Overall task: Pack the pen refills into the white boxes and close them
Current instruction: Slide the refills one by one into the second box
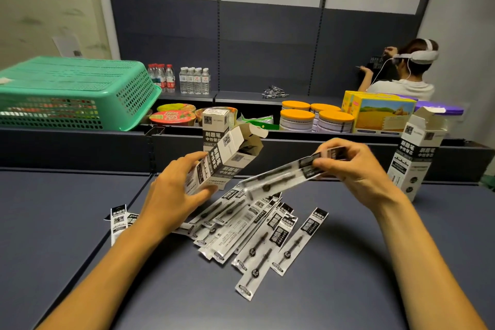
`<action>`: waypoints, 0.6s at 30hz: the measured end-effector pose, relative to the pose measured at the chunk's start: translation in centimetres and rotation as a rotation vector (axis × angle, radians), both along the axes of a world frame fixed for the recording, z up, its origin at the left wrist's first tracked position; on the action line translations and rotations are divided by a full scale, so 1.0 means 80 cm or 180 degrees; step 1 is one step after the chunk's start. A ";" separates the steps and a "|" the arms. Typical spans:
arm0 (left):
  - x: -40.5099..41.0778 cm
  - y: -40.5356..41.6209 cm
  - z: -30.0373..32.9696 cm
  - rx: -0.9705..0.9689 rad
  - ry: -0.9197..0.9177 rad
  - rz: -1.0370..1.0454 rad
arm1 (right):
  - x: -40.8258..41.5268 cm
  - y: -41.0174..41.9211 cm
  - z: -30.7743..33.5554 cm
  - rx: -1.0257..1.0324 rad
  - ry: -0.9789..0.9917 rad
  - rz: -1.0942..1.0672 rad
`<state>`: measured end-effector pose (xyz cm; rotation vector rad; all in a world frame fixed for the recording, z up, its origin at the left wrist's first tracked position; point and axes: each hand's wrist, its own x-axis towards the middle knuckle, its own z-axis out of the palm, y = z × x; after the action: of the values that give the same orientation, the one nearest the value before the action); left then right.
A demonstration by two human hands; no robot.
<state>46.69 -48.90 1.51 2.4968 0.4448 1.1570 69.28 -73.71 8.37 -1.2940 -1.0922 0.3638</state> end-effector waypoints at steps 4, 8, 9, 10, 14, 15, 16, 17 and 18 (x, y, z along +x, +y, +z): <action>-0.001 0.001 0.000 0.0004 -0.0015 0.0050 | 0.001 -0.006 0.009 0.0677 0.0100 -0.0190; 0.000 0.001 0.001 0.0044 -0.0013 0.0045 | -0.005 -0.005 0.015 0.1100 0.0059 -0.0637; 0.000 0.001 0.001 0.0051 -0.0016 0.0042 | -0.007 -0.003 0.016 0.1151 0.0010 -0.0738; 0.000 0.001 0.001 0.0056 -0.0013 0.0039 | -0.009 -0.001 0.017 0.1156 -0.0084 -0.0829; 0.000 0.001 0.001 0.0079 -0.0013 0.0043 | -0.016 0.007 0.018 0.1096 -0.0451 -0.0912; 0.000 0.001 0.001 0.0085 -0.0010 0.0041 | -0.018 0.008 0.019 0.1082 -0.0520 -0.0892; 0.000 0.000 0.001 0.0092 -0.0006 0.0037 | -0.019 0.010 0.020 0.1050 -0.0606 -0.0874; 0.000 -0.001 0.001 0.0100 -0.0007 0.0035 | -0.021 0.013 0.021 0.1003 -0.0707 -0.0865; 0.000 -0.001 0.001 0.0111 -0.0015 0.0038 | -0.022 0.015 0.021 0.0953 -0.0797 -0.0856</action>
<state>46.67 -49.01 1.58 2.5239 0.4424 1.1848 67.52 -72.47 10.06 -1.2163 -1.1134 -0.1633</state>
